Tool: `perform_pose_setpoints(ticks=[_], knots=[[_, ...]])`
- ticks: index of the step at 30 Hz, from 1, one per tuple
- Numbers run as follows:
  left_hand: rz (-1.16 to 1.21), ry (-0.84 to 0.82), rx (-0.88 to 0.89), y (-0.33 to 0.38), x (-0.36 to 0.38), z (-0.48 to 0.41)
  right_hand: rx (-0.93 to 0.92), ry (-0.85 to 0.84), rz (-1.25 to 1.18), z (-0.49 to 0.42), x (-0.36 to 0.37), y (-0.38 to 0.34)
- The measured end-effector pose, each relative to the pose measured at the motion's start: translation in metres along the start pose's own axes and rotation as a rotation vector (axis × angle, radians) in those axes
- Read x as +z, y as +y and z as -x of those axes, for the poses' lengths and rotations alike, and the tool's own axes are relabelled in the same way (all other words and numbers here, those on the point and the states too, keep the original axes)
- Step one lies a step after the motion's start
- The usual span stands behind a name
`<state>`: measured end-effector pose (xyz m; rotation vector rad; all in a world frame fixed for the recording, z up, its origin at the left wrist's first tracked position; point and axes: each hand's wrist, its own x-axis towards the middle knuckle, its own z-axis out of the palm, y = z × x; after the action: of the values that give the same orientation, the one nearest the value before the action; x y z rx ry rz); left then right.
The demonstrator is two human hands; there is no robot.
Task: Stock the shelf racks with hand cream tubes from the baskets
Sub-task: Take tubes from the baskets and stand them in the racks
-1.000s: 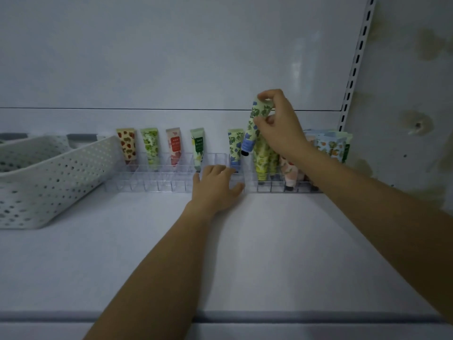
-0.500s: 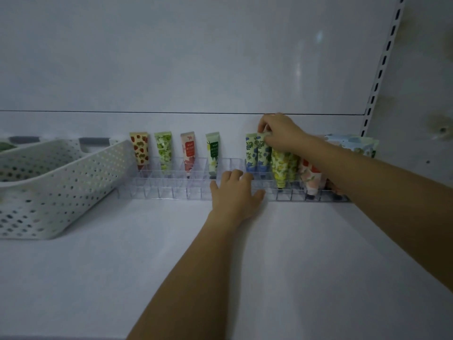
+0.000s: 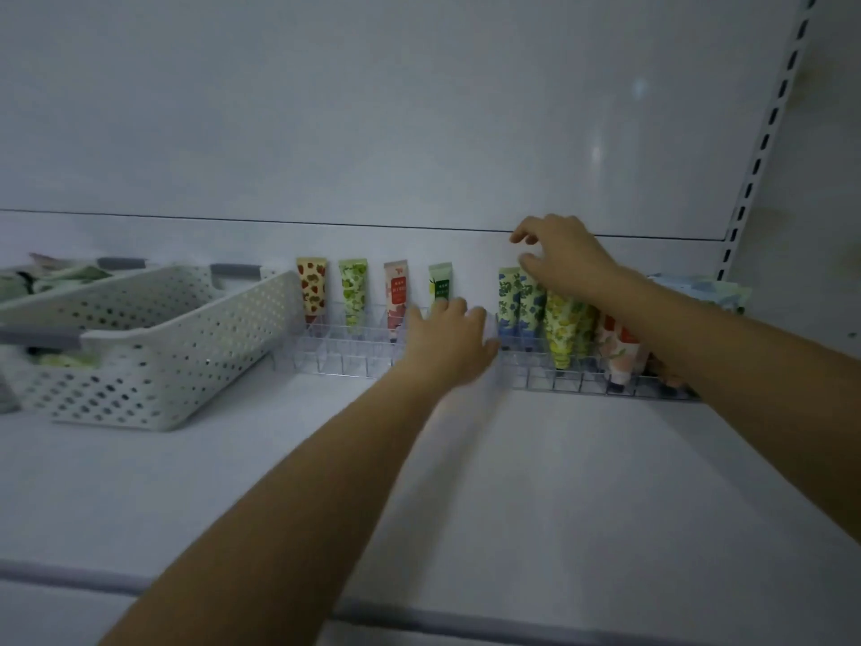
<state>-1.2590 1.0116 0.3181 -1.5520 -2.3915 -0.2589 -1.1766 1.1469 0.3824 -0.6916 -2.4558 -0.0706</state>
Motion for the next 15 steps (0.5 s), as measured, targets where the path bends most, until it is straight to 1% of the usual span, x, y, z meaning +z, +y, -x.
perform_pose_setpoints(ticks=[3,5,9,12,15], knots=[[-0.102,0.041,-0.002,-0.051,-0.038,0.000,-0.094,-0.028,-0.037,0.000,-0.003,-0.026],[-0.128,0.075,-0.022,-0.089,-0.062,0.006,-0.150,-0.061,-0.055,-0.003,-0.001,-0.051],[-0.122,0.049,-0.106,-0.173,-0.103,0.020,-0.261,-0.132,-0.090,-0.013,0.008,-0.113],[-0.079,0.021,-0.167,-0.233,-0.119,0.033,-0.347,-0.196,-0.112,-0.025,0.022,-0.164],[-0.016,-0.010,-0.181,-0.281,-0.121,0.047,-0.361,-0.236,-0.209,-0.037,0.042,-0.212]])
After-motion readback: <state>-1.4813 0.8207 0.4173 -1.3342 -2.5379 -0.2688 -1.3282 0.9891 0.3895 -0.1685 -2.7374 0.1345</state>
